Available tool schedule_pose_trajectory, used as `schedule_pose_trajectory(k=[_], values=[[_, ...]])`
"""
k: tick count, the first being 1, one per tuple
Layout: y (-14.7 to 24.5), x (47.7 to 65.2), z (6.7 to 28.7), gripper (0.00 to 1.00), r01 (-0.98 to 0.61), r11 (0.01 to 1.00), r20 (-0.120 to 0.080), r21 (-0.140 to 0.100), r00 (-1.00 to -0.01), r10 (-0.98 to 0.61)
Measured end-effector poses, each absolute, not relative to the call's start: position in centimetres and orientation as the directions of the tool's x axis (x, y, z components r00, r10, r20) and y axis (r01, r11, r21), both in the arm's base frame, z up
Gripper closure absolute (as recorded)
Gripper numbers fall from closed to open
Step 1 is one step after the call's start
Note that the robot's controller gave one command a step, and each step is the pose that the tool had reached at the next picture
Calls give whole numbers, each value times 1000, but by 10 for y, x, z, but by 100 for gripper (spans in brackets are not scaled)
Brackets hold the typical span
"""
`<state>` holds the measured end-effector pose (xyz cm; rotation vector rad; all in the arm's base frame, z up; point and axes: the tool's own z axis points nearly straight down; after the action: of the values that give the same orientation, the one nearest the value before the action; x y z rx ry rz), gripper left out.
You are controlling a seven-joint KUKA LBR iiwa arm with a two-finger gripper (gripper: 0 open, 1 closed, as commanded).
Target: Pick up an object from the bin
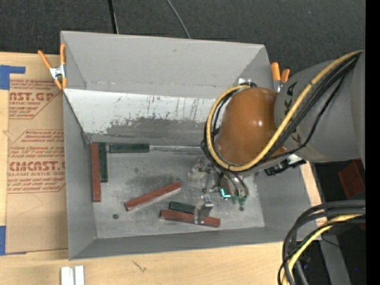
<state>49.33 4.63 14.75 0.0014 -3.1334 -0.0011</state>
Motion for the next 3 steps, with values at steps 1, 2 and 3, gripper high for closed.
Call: schedule_pose_trajectory(k=[1,2,3], values=[[46,494,150,0,0,1000,3,1,-1000,0],[29,503,159,0,-223,975,1,1,-975,-223],[-7,506,77,100,-211,977,-16,-4,-977,-211]])
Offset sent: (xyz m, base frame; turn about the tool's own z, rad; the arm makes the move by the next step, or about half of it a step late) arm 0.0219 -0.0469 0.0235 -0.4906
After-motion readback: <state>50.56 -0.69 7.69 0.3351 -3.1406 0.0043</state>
